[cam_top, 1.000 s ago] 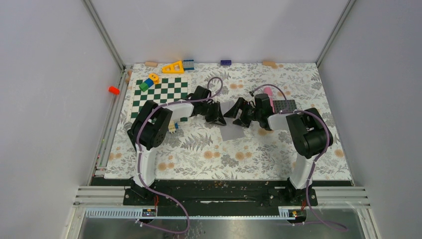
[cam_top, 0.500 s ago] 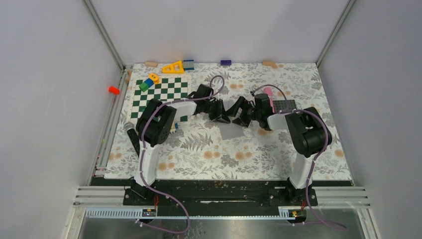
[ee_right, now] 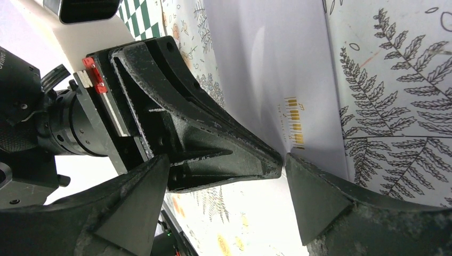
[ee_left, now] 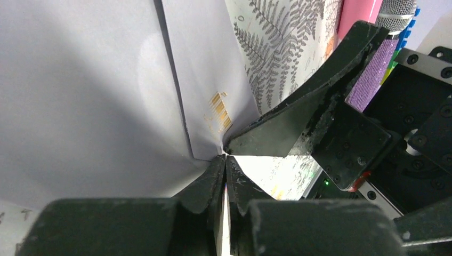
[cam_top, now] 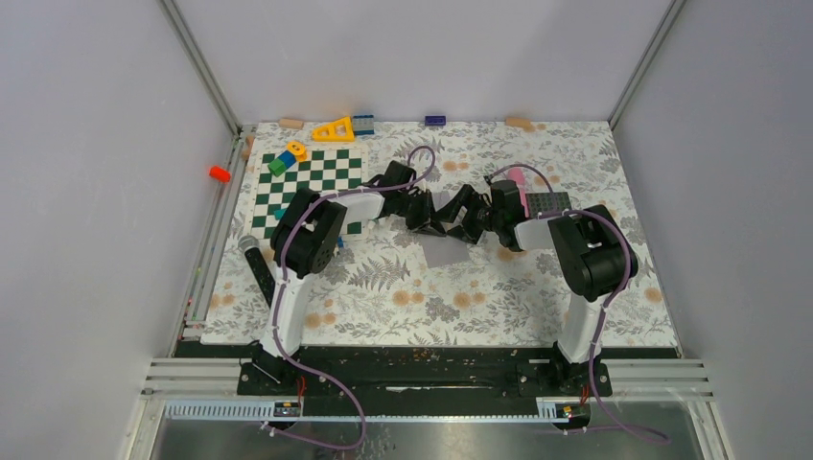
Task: Place the letter into the envelope and seal it
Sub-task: Seal the envelope flap on the envelope.
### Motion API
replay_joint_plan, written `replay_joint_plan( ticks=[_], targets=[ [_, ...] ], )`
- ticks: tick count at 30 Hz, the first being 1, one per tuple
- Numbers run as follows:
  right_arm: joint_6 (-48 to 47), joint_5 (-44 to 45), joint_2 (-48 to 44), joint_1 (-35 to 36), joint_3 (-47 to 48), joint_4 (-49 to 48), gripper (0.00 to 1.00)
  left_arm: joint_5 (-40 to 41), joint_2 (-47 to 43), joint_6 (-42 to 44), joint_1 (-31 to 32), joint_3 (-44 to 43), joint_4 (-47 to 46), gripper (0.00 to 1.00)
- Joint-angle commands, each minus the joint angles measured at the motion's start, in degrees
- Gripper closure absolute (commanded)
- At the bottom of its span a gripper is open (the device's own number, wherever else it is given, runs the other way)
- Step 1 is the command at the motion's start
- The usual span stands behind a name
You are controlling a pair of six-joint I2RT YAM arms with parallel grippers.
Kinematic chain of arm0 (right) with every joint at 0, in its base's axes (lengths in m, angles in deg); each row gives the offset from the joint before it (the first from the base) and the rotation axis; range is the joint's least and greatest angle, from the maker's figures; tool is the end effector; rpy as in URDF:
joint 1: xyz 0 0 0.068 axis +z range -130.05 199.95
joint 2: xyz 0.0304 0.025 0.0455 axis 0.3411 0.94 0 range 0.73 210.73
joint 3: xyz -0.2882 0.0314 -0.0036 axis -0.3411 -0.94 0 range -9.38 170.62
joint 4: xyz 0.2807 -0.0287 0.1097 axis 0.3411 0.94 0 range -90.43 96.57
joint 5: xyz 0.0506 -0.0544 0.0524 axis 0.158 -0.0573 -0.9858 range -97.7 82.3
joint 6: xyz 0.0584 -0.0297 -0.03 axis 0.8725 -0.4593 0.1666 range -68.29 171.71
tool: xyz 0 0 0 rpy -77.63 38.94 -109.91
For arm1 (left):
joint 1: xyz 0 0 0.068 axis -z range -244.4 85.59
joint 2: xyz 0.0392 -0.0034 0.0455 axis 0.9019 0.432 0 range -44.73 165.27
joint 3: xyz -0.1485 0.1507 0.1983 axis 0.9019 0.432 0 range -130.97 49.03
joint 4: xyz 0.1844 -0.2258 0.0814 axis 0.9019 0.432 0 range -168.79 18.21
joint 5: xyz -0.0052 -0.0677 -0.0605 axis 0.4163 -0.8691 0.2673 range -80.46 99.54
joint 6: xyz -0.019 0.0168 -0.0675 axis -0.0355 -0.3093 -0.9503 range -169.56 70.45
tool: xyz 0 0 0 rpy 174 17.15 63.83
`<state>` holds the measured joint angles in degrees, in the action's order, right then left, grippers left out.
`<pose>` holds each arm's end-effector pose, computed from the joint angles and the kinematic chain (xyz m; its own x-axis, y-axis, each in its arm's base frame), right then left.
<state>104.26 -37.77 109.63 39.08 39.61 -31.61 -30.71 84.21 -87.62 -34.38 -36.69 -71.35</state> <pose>0.3851 0.1652 0.0999 -0.8308 0.4391 -0.3421 -0.0643 0.5347 0.8426 0.4345 -0.2958 0.0861 -0.9813 0.0236 -0.1910 0.1670 0.5976 -0.7842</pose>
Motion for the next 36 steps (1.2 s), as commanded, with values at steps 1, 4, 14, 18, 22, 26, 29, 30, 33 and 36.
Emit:
replay_joint_plan(
  ticks=[1, 4, 14, 18, 22, 26, 29, 30, 33, 36],
  targets=[
    [-0.52, 0.08, 1.33, 0.55, -0.88, 0.86, 0.13, 4.98, 1.2, 0.39, -0.75, -4.21, 1.86, 0.96],
    [-0.45, -0.2, 0.69, 0.55, -1.09, 0.69, 0.13, 7.35, 1.76, 1.2, -0.75, -5.03, 4.37, 0.97],
    [-4.64, -1.99, -4.68, 0.02, -1.57, 3.85, 0.14, 11.09, 3.23, 3.73, -0.54, -8.3, 9.59, 0.99],
    [-7.15, -0.12, -4.88, 0.02, -1.83, 6.77, 0.21, 12.5, 3.24, 4.92, -0.17, -9.12, 11.3, 0.99],
    [-9.76, 1.18, -5.59, 0.02, -1.54, 10.59, 0.28, 12.99, 3.4, 5.19, -0.05, -9.68, 12.09, 1.0],
    [-13.71, -2.27, -7.94, -0.38, -0.48, 10.28, 0.65, 12.45, 3.77, 5.99, -0.05, -10.47, 12.92, 1.0],
    [-19.12, -4.82, -10.42, -0.75, 2.56, 13.19, 1.0, 11.47, 4.11, 6.88, -0.05, -11.19, 13.62, 1.0],
    [-21.64, -5.31, -11.17, -0.76, 3.25, 14.69, 1.0, 10.76, 4.12, 6.94, -0.05, -11.22, 13.65, 1.0],
    [-30.28, -5.91, -13.23, -0.72, 6.22, 18.87, 1.0, 8.69, 4.2, 8.06, 0.48, -11.55, 13.68, 1.0],
    [-37.84, -5.91, -13.79, -0.77, 8.96, 23.72, 1.0, 7.63, 3.77, 9.86, 1.36, -11.69, 14.17, 1.0]
  ],
)
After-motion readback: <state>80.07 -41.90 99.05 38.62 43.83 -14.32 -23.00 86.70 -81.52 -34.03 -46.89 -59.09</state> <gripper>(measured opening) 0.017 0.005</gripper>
